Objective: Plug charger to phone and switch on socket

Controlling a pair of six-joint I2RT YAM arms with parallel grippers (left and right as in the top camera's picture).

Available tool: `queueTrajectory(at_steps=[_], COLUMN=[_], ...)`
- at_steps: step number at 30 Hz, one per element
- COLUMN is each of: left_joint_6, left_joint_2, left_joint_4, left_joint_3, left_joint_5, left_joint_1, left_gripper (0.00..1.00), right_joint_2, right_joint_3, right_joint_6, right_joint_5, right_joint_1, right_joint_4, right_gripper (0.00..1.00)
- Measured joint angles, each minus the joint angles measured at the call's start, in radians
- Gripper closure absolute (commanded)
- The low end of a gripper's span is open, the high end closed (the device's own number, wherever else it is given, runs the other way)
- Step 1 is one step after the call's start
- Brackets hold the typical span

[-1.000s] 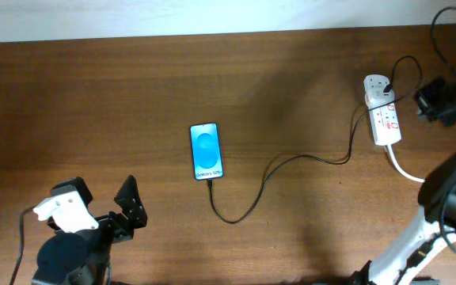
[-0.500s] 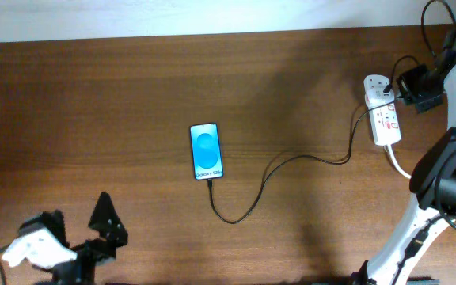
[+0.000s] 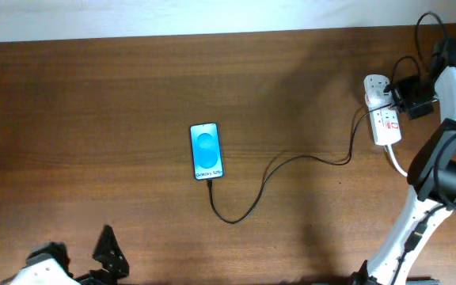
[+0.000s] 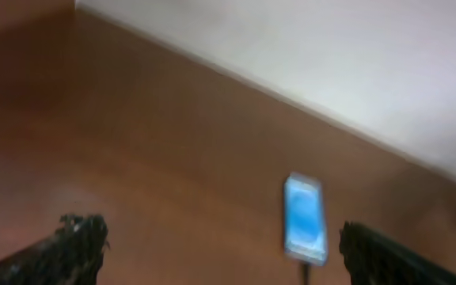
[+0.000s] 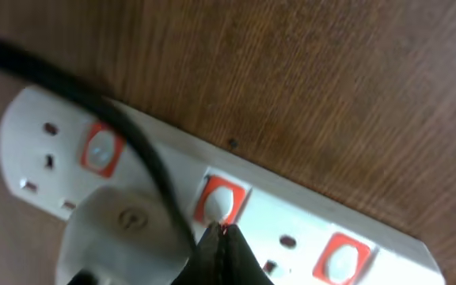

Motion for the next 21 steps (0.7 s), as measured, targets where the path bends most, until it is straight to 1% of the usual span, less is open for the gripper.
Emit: queueTrajectory(at_steps=[2,3,13,21], left_joint_6=[-0.002,-0.002,-0.002,-0.002], left_joint_2=[0.000,-0.001,-0.001,-0.001], left_joint_4=[-0.079,-0.086,-0.087,-0.087], left_joint_3=[-0.004,-0.004,-0.004,-0.004], left_joint_5=[-0.005,-0.015,-0.023,-0.023], left_joint_1=[0.000,0.000,0.000,0.000], left_gripper=[0.01,0.01,0.01,0.01], right_joint_2=[0.006,0.006,0.010,0.029], right_joint_3=[0.000,0.000,0.000,0.023], right_joint_6=[0.000,0.000,0.002,0.002], right_joint_5=[0.001,0.001,0.016,0.091], right_joint_1=[0.000,0.000,0.002,0.027], right_joint_4=[0.010,0.009,0.024,0.012], right_gripper=[0.96,0.96,0.96,0.96])
